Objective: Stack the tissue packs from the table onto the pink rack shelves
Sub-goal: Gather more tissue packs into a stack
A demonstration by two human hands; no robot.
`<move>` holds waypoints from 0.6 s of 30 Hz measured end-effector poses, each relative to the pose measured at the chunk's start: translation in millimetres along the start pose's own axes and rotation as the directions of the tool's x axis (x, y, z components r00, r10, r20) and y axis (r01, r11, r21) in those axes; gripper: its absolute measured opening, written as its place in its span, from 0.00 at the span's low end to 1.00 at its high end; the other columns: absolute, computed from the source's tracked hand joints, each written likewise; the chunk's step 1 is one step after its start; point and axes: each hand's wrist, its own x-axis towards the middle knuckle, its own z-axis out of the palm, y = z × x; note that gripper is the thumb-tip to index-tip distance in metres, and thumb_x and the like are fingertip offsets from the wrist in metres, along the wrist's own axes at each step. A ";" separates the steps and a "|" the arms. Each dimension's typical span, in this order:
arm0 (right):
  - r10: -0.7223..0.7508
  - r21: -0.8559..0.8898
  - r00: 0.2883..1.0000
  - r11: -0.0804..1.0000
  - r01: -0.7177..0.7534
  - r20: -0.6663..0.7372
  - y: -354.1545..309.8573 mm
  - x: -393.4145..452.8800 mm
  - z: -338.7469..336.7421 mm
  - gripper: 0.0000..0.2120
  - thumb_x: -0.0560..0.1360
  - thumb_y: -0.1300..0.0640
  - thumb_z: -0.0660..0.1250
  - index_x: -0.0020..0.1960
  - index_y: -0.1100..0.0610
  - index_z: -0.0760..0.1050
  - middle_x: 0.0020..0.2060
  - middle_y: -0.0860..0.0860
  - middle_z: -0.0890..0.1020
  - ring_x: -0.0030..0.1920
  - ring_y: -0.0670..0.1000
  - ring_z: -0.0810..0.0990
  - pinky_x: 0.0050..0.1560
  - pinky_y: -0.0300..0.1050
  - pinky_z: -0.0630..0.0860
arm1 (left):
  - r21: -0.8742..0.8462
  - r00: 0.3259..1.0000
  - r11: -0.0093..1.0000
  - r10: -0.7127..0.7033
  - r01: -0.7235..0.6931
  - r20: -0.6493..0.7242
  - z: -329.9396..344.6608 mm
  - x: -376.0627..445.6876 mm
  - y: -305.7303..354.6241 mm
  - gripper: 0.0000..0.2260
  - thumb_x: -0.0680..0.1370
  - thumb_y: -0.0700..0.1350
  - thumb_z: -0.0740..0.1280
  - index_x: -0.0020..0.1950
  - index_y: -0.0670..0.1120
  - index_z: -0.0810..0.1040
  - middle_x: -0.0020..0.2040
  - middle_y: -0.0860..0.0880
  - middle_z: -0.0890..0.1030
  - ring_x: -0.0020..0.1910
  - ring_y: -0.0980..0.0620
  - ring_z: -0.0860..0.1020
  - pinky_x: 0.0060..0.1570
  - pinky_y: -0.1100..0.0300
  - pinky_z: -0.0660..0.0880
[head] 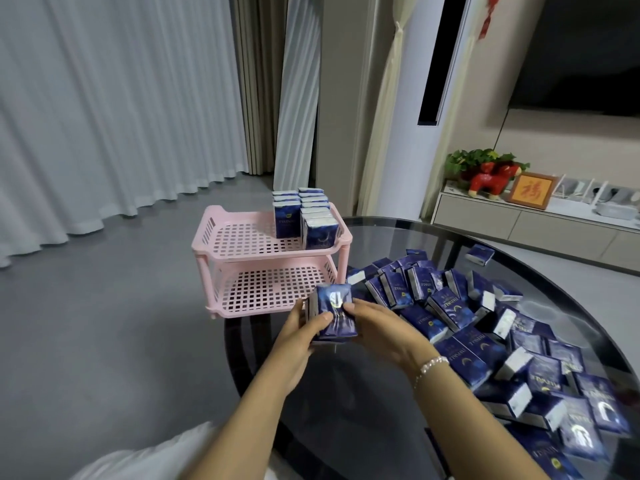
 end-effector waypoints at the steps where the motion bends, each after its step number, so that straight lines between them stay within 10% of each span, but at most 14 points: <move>1: 0.007 -0.001 0.999 1.000 -0.007 0.044 -0.7 2.5 -3.2 0.28 0.68 0.58 0.71 0.66 0.64 0.70 0.62 0.63 0.76 0.63 0.62 0.74 0.68 0.57 0.68 | 0.042 1.000 0.999 -0.002 0.001 0.027 -3.5 -0.8 1.8 0.21 0.76 0.36 0.66 0.69 0.47 0.71 0.61 0.47 0.80 0.60 0.49 0.78 0.63 0.52 0.72; 9: 0.108 -0.573 0.977 0.819 0.018 0.186 12.6 7.3 -21.9 0.53 0.62 0.65 0.75 0.75 0.42 0.48 0.71 0.46 0.63 0.71 0.48 0.64 0.67 0.51 0.70 | 0.719 0.974 0.695 -0.170 0.009 0.151 -38.9 -5.3 -2.4 0.49 0.67 0.40 0.77 0.78 0.55 0.49 0.74 0.57 0.64 0.71 0.58 0.64 0.68 0.64 0.64; 18: 0.144 -0.680 0.982 0.733 -0.025 0.118 11.1 3.3 -29.4 0.52 0.64 0.64 0.77 0.75 0.43 0.48 0.68 0.46 0.68 0.68 0.46 0.68 0.67 0.48 0.70 | 0.806 0.978 0.591 -0.141 -0.040 0.152 -29.3 -4.8 -5.9 0.55 0.68 0.46 0.77 0.77 0.57 0.36 0.76 0.57 0.54 0.72 0.60 0.57 0.67 0.67 0.58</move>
